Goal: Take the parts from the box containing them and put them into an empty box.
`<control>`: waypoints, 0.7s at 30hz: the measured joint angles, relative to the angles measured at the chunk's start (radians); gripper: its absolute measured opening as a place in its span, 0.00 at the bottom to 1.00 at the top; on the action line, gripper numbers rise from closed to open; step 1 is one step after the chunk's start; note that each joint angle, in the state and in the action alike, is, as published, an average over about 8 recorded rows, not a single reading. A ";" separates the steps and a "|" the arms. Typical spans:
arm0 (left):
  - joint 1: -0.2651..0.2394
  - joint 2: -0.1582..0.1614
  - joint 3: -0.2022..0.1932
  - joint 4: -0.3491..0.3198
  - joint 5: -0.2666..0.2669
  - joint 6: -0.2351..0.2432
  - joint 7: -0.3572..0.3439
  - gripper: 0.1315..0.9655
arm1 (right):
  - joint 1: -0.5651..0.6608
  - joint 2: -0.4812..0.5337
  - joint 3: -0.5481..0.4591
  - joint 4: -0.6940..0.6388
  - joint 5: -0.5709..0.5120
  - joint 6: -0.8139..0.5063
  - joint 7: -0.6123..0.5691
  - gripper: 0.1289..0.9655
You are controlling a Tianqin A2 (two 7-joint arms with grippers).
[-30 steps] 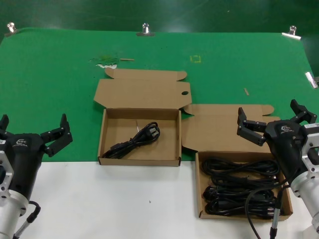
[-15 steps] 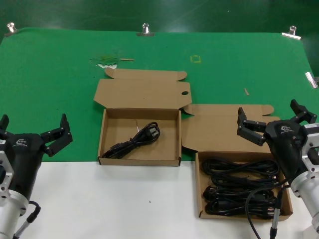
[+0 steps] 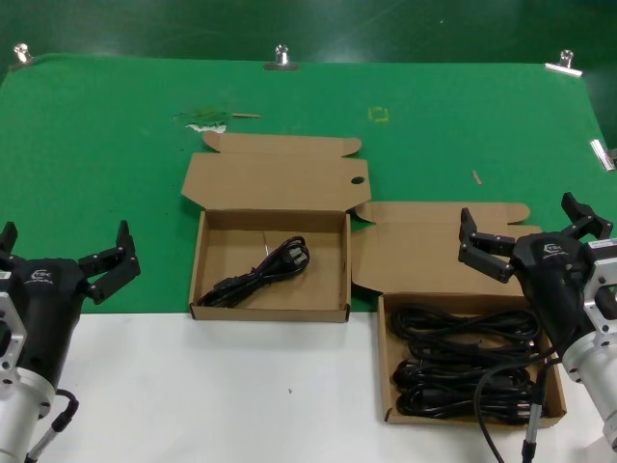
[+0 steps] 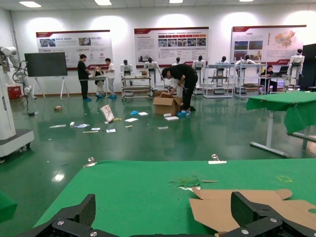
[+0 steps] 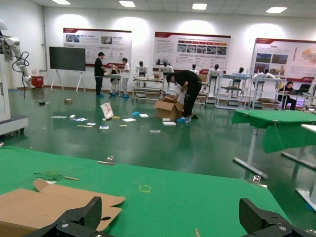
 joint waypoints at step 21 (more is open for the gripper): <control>0.000 0.000 0.000 0.000 0.000 0.000 0.000 1.00 | 0.000 0.000 0.000 0.000 0.000 0.000 0.000 1.00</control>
